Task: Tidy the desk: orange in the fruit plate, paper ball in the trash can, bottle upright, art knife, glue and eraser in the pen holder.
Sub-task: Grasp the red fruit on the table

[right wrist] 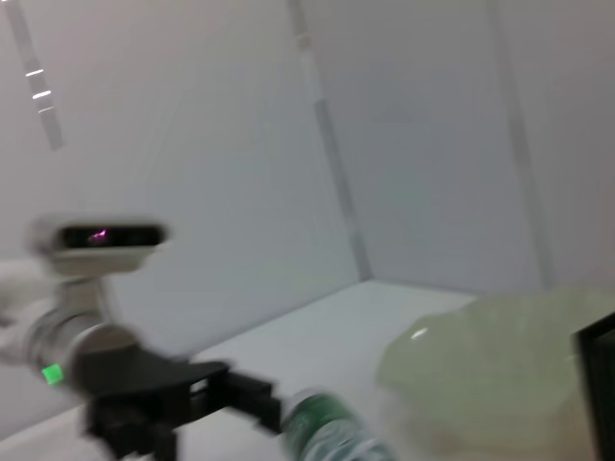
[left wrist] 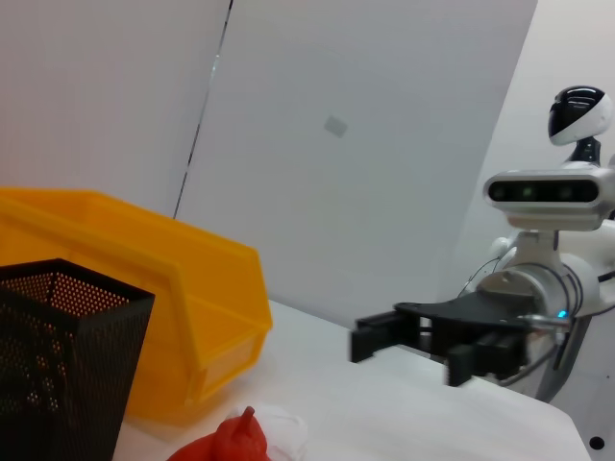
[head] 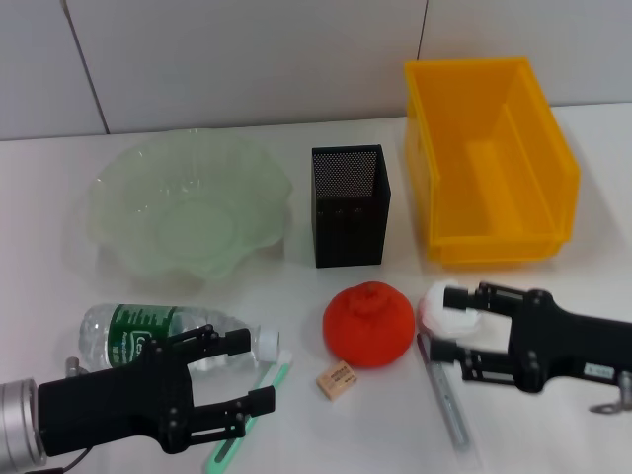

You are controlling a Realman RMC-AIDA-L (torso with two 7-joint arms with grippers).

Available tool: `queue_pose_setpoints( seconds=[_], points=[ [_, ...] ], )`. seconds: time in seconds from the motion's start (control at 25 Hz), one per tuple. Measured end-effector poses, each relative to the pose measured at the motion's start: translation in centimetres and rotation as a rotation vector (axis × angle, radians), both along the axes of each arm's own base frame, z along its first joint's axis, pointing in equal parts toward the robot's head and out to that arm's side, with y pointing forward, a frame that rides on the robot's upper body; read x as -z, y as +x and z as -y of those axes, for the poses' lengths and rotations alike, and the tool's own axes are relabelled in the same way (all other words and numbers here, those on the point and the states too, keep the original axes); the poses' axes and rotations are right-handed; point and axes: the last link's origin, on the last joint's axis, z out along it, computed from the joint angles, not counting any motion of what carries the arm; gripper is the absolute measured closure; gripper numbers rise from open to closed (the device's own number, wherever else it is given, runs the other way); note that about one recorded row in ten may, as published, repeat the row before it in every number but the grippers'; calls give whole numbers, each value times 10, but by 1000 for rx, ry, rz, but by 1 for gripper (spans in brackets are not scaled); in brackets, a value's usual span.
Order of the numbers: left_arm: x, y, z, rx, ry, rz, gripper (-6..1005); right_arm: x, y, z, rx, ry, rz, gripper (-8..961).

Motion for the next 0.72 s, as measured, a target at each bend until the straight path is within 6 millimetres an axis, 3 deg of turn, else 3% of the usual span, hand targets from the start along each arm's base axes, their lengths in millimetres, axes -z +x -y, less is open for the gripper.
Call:
queue_pose_setpoints(
  seconds=[0.32,0.72],
  points=[
    [2,0,1,5,0,0,216,27,-4,-14,-1,113,-21,213],
    [2,0,1,6,-1,-1,216,37,-9,-31,5,116,15,223]
  ],
)
